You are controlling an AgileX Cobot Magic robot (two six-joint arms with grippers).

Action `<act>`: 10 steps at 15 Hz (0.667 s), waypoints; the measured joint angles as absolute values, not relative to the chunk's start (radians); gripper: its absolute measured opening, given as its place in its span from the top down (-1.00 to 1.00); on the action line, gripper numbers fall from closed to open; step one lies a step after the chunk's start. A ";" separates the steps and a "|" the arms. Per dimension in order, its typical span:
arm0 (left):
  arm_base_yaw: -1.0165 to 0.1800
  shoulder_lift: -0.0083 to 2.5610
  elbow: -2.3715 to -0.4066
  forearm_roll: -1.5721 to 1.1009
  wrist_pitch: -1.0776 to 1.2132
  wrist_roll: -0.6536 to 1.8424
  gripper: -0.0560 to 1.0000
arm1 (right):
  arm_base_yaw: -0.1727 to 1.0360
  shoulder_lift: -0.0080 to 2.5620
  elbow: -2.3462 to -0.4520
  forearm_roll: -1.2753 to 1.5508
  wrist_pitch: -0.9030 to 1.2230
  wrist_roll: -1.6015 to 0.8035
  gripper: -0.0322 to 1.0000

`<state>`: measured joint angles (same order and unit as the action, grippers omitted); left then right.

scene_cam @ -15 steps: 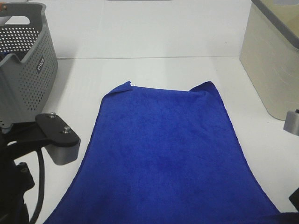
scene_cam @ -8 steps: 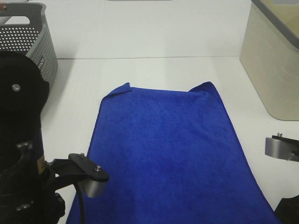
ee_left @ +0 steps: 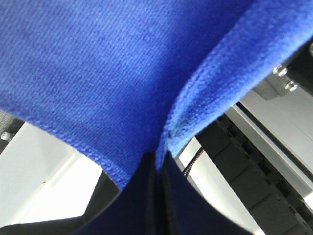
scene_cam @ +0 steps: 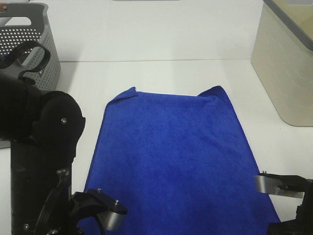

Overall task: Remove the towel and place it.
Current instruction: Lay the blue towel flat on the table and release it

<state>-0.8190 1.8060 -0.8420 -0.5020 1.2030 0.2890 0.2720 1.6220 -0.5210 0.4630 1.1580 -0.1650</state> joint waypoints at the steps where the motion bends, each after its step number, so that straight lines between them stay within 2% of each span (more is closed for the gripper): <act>1: -0.819 1.809 -0.842 -0.505 1.200 0.294 0.89 | 0.272 1.658 -0.521 0.463 1.154 -0.172 0.91; 10: -0.819 1.810 -0.842 -0.509 1.187 0.296 0.89 | 0.272 1.744 -0.521 0.513 1.130 -0.203 0.91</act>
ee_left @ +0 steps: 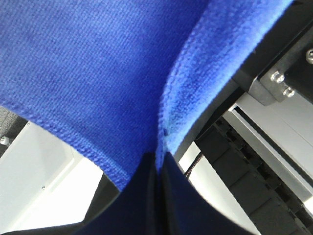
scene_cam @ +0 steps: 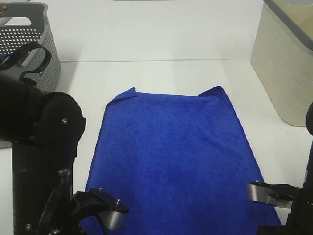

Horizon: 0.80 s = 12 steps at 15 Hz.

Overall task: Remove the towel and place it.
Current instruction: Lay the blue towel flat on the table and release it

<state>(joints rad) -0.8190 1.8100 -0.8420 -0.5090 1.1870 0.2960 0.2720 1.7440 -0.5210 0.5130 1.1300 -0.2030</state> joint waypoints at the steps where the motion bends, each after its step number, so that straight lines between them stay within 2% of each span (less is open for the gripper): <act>1: -0.819 1.810 -0.842 -0.509 1.188 0.296 0.89 | 0.272 1.744 -0.521 0.516 1.130 -0.208 0.91; 3: -0.819 1.810 -0.842 -0.509 1.188 0.296 0.89 | 0.272 1.744 -0.521 0.516 1.130 -0.209 0.90; 6: -0.819 1.810 -0.843 -0.516 1.195 0.297 0.89 | 0.272 1.744 -0.521 0.516 1.130 -0.209 0.74; 7: -0.819 1.810 -0.846 -0.524 1.201 0.300 0.89 | 0.272 1.744 -0.521 0.519 1.130 -0.210 0.62; 9: -0.819 1.810 -0.853 -0.526 1.191 0.300 0.80 | 0.272 1.744 -0.521 0.535 1.130 -0.210 0.25; 11: -0.819 1.810 -0.854 -0.527 1.179 0.289 0.47 | 0.272 1.744 -0.521 0.539 1.132 -0.209 -0.11; 12: -0.819 1.810 -0.854 -0.527 1.168 0.254 0.05 | 0.272 1.744 -0.520 0.539 1.137 -0.208 -0.27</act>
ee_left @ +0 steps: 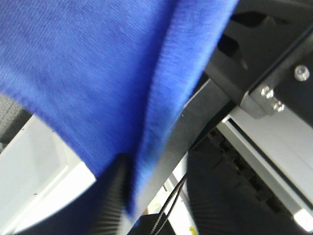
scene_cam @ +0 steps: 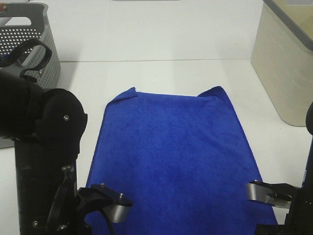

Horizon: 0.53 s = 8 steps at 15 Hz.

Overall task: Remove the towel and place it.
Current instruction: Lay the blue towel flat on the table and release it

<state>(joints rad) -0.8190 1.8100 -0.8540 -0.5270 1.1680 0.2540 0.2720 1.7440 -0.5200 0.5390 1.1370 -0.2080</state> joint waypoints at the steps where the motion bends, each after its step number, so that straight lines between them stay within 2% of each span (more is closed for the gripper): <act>1: -0.819 1.810 -0.854 -0.526 1.168 0.245 -0.12 | 0.272 1.744 -0.519 0.539 1.140 -0.207 -0.30; 2: -0.819 1.810 -0.854 -0.523 1.168 0.236 -0.41 | 0.272 1.744 -0.519 0.538 1.146 -0.207 -0.33; 3: -0.819 1.810 -0.854 -0.520 1.168 0.236 -0.55 | 0.272 1.744 -0.519 0.538 1.146 -0.207 -0.34; 5: -0.819 1.810 -0.854 -0.515 1.168 0.234 -0.63 | 0.272 1.744 -0.519 0.537 1.148 -0.207 -0.35; 8: -0.819 1.810 -0.854 -0.499 1.168 0.233 -0.64 | 0.272 1.744 -0.555 0.535 1.171 -0.206 -0.35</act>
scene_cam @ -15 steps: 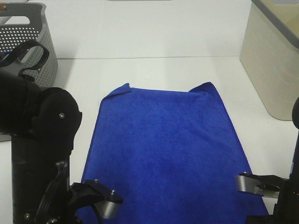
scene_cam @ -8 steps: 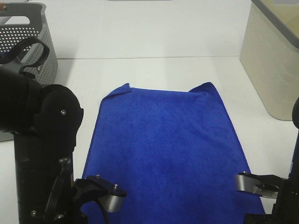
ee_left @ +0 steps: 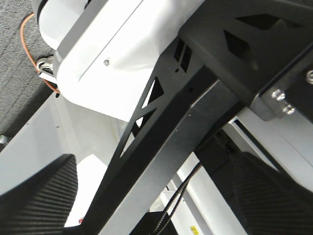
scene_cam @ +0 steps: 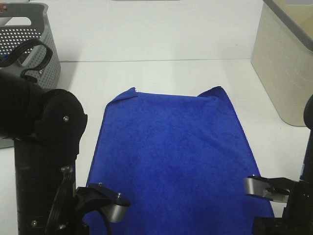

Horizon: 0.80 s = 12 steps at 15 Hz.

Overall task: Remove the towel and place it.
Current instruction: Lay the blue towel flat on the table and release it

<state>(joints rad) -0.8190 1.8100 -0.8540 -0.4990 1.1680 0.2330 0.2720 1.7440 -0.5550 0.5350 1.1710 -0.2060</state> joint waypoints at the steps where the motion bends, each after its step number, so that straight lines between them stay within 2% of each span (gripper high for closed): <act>1: -0.819 1.810 -0.854 -0.490 1.168 0.233 -0.64 | 0.272 1.744 -0.582 0.535 1.181 -0.206 -0.35; 6: -0.804 1.810 -0.925 -0.412 1.199 0.237 -0.64 | 0.271 1.670 -0.780 0.509 1.168 -0.206 -0.35; 9: -0.685 1.810 -1.033 -0.393 1.187 0.237 -0.64 | 0.269 1.658 -0.936 0.491 1.130 -0.206 -0.35; 12: -0.500 1.811 -1.164 -0.362 1.136 0.236 -0.64 | 0.268 1.658 -1.068 0.451 1.086 -0.207 -0.35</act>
<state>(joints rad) -0.5000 1.8110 -1.1640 -0.3620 1.1360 0.2360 0.2680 1.6580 -1.0680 0.4510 1.0860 -0.2070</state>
